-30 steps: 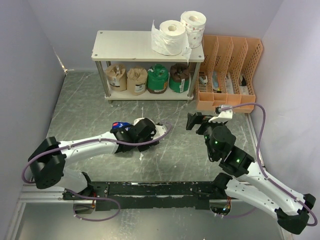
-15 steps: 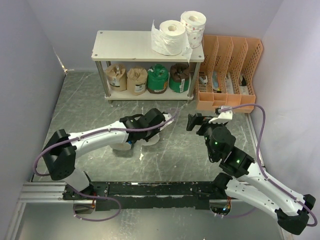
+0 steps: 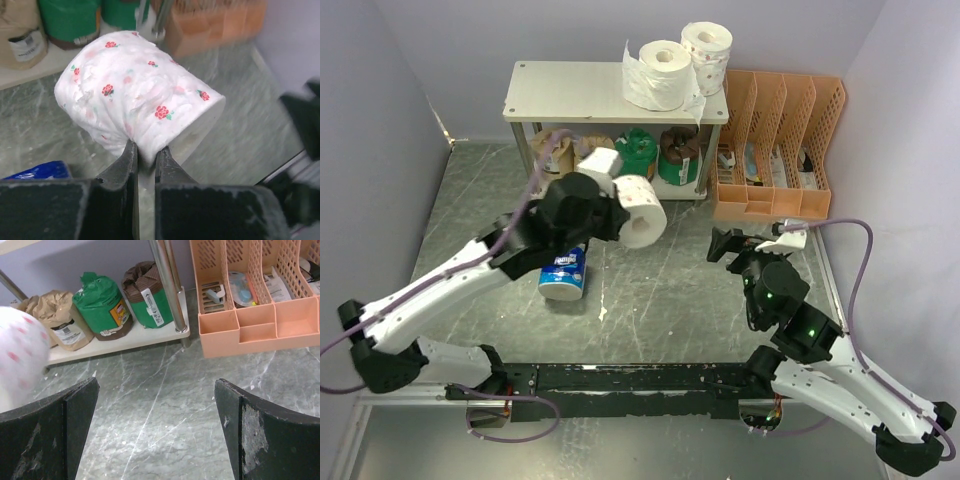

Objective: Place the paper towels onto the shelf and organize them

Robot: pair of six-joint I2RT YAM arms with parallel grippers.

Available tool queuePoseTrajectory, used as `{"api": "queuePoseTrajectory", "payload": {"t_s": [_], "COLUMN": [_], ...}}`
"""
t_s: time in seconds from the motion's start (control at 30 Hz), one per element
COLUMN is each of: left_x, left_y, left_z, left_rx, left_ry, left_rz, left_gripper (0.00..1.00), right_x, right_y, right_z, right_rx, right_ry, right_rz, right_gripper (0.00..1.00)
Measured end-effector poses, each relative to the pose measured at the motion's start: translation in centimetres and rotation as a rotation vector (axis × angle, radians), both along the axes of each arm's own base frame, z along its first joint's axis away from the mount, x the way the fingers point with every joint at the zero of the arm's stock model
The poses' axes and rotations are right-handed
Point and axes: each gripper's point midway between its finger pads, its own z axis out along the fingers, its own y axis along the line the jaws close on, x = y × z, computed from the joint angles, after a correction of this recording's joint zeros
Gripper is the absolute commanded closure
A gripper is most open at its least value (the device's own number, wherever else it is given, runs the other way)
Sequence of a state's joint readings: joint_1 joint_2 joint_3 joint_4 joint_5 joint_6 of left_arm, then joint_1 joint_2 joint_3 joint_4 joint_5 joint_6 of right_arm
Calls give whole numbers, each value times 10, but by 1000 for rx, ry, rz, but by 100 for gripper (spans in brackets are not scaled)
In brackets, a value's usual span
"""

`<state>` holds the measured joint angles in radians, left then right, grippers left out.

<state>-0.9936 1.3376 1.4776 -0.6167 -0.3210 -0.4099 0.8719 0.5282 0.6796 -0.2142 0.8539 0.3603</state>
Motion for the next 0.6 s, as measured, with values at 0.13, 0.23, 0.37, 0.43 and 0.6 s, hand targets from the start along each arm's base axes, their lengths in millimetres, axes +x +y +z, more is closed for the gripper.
{"api": "queuePoseTrajectory", "payload": {"t_s": [0.13, 0.23, 0.37, 0.43, 0.6], "left_x": [-1, 2, 27, 48, 104], "left_y": [25, 46, 56, 62, 100], "left_z": [49, 82, 148, 182, 215], "left_rx": [-289, -480, -708, -851, -1095], "left_ry": [-35, -42, -55, -53, -42], "left_rz": [171, 309, 484, 570, 761], "left_gripper": [93, 93, 93, 93, 93], "right_x": [-4, -5, -2, 0, 1], "right_y": [-7, -9, -7, -5, -4], "right_z": [3, 5, -1, -5, -11], "right_rx": [16, 20, -1, -16, -20], "right_ry": [-12, -17, 0, 13, 30], "right_rz": [-13, -20, -26, -26, -27], "right_gripper": [0, 0, 0, 0, 0]}}
